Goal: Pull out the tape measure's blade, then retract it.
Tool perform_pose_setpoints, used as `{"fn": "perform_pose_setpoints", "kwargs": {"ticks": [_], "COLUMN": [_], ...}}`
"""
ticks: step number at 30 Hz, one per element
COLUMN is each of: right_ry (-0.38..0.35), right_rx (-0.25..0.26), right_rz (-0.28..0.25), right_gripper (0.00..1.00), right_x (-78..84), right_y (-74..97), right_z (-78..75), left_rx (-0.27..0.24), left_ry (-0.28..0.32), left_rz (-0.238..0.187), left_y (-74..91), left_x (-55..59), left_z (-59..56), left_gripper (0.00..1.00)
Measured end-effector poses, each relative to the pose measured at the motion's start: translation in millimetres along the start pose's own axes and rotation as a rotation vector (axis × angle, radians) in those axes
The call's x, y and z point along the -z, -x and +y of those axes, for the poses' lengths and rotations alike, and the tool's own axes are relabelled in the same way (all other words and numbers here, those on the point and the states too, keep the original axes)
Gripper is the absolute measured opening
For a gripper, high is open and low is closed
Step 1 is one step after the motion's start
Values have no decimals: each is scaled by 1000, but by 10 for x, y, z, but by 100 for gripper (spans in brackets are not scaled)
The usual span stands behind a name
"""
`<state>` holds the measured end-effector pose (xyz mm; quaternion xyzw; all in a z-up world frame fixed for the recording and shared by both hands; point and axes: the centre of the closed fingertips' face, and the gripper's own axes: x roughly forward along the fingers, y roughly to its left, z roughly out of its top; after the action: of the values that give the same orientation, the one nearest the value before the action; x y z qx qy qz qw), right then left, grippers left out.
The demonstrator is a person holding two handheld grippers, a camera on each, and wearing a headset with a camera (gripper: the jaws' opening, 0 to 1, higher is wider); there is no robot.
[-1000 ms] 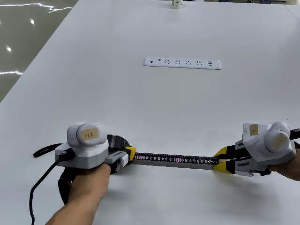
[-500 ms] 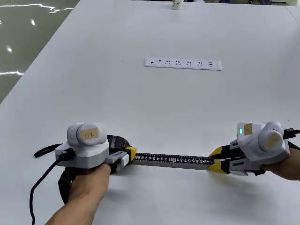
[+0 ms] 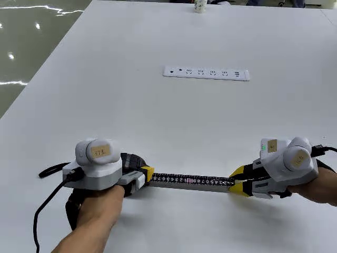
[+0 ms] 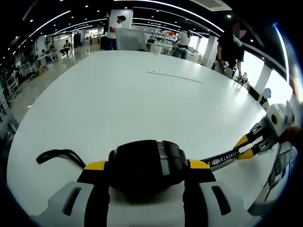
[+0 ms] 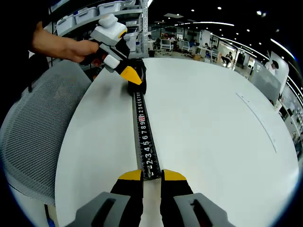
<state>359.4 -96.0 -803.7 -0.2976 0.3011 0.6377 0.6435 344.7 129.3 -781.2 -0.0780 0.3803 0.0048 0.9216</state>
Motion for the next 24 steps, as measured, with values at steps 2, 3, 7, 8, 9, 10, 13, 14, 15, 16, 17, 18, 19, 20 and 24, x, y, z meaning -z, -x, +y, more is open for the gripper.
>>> {"fn": "perform_pose_setpoints", "kwargs": {"ticks": [2, 3, 7, 8, 9, 10, 13, 14, 15, 16, 17, 18, 19, 20, 24], "right_ry": [2, 2, 3, 3, 4, 4, 4, 5, 5, 4, 4, 4, 4, 4, 3], "right_rx": [-2, -3, -7, -8, -9, -10, -13, -13, -13, -14, -14, -15, -15, -15, -18], "right_rz": [-2, -2, -6, -8, -8, -8, -11, -12, -12, -12, -13, -13, -14, -15, -17], "right_gripper": [9, 9, 9, 9, 9, 9, 9, 9, 9, 9, 9, 9, 9, 9, 10], "right_x": [-18, -25, -65, -76, -84, -92, -117, -123, -128, -134, -138, -142, -150, -157, -183], "right_y": [-14, -21, -50, -58, -65, -72, -90, -94, -97, -102, -105, -108, -112, -115, -138], "right_z": [2, 3, 15, 18, 21, 25, 33, 33, 32, 31, 32, 34, 35, 35, 39], "left_rx": [1, 1, 3, 4, 4, 5, 6, 6, 6, 7, 7, 7, 7, 8, 9], "left_ry": [0, 1, 0, -1, -1, -1, 0, 0, 1, 1, 1, 2, 2, 2, 3], "left_rz": [1, 0, 0, 1, 2, 2, 2, 3, 3, 3, 3, 3, 3, 3, 2], "left_y": [1, 1, 3, 2, 2, 2, 2, 3, 3, 3, 3, 3, 3, 3, 4], "left_x": [0, 0, -2, -2, -3, -2, -3, -3, -3, -3, -3, -3, -3, -3, -3], "left_z": [1, 2, 5, 5, 7, 7, 7, 6, 5, 5, 5, 4, 2, 2, 1], "left_gripper": [58, 58, 58, 58, 58, 58, 58, 58, 58, 58, 58, 58, 58, 58, 58]}}
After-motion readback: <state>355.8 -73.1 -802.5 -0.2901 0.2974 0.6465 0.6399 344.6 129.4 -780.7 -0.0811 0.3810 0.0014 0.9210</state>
